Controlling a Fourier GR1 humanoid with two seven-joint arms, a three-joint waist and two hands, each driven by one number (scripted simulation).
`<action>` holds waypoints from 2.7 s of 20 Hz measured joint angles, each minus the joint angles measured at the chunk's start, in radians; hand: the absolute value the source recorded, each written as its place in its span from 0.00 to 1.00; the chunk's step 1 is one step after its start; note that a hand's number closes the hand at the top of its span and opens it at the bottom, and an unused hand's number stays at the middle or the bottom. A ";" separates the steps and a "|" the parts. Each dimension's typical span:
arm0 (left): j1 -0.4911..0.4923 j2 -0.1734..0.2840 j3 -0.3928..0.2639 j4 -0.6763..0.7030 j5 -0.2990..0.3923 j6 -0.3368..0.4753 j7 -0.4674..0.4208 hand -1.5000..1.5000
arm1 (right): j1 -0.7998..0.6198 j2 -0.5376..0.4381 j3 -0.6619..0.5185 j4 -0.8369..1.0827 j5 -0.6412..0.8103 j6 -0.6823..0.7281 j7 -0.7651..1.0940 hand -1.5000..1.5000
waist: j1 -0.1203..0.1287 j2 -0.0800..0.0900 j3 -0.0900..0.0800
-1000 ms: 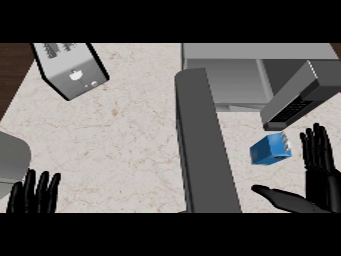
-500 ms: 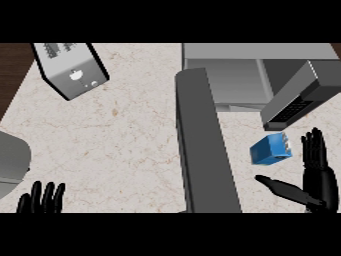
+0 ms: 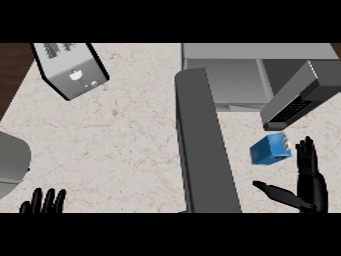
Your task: Pick up the milk, place it into the microwave and close the microwave
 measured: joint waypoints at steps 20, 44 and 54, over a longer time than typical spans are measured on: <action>0.028 0.043 -0.021 -0.008 0.027 0.019 -0.034 0.00 | -0.238 -0.053 -0.034 0.445 -0.009 0.030 -0.251 0.00 | 0.002 0.000 0.000; 0.044 0.072 -0.056 0.010 0.041 0.017 -0.079 0.00 | -0.481 -0.082 -0.107 0.703 -0.010 -0.136 -0.363 1.00 | 0.016 0.005 0.001; 0.031 0.088 -0.040 -0.006 0.065 0.011 -0.060 0.00 | -0.546 -0.076 -0.082 0.778 0.015 -0.043 -0.404 1.00 | 0.023 0.009 0.002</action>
